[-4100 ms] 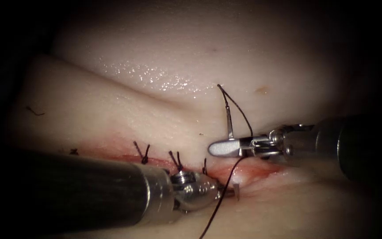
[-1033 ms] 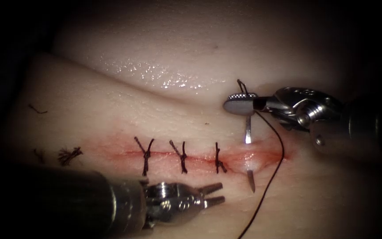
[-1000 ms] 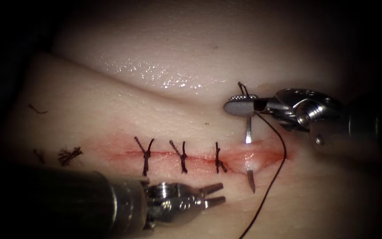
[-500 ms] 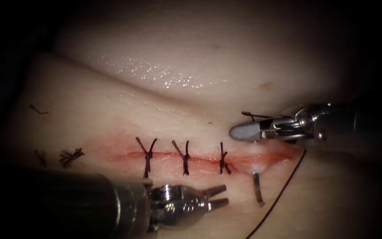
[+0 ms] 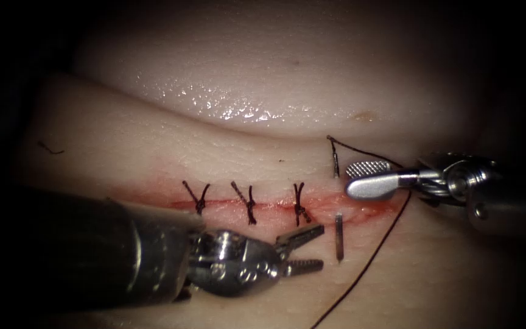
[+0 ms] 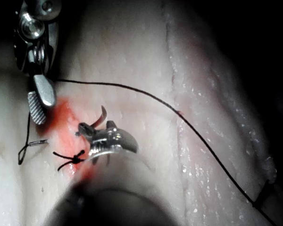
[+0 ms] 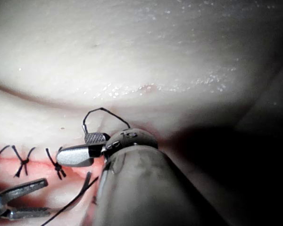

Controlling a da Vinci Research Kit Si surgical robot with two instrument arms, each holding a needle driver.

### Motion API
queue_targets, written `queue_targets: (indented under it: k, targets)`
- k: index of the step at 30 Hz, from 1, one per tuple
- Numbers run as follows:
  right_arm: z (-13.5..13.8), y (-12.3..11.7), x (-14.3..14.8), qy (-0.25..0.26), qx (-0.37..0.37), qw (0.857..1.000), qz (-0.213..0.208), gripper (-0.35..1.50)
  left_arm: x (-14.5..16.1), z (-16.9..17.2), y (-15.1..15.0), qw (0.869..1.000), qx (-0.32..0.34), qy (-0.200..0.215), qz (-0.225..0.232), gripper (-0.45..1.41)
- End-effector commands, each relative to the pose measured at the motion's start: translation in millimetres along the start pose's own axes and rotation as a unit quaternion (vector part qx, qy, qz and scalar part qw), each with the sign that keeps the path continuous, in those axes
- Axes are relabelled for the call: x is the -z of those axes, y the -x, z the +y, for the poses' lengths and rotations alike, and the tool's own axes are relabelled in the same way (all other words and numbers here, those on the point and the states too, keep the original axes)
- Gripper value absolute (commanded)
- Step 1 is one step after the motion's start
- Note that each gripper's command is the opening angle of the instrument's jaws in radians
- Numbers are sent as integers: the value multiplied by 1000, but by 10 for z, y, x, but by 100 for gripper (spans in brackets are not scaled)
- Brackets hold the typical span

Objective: Wound Closure

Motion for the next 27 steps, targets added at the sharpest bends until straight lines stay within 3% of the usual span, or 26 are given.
queue_targets:
  k: [1, 8, 14, 22, 27]
  targets:
    - [5, 1, 1, -5, 5, 1000, -2, 133, -8, 5, 1, 1000, -11, 2, 1, 57]
    - [5, 3, 16, -12, 18, 1000, 14, 131, -12, 2, 6, 999, -46, 15, 16, 66]
    - [2, 5, 16, -19, 26, 999, 24, 131, -24, 5, 13, 997, -57, 30, 44, 88]
    - [-1, 6, 17, -22, 34, 999, 29, 131, -42, 9, 25, 992, -4, 57, 116, 84]
    - [-5, 10, 17, -23, 40, 999, 30, 128, -49, -1, 32, 987, 24, 48, 154, 61]
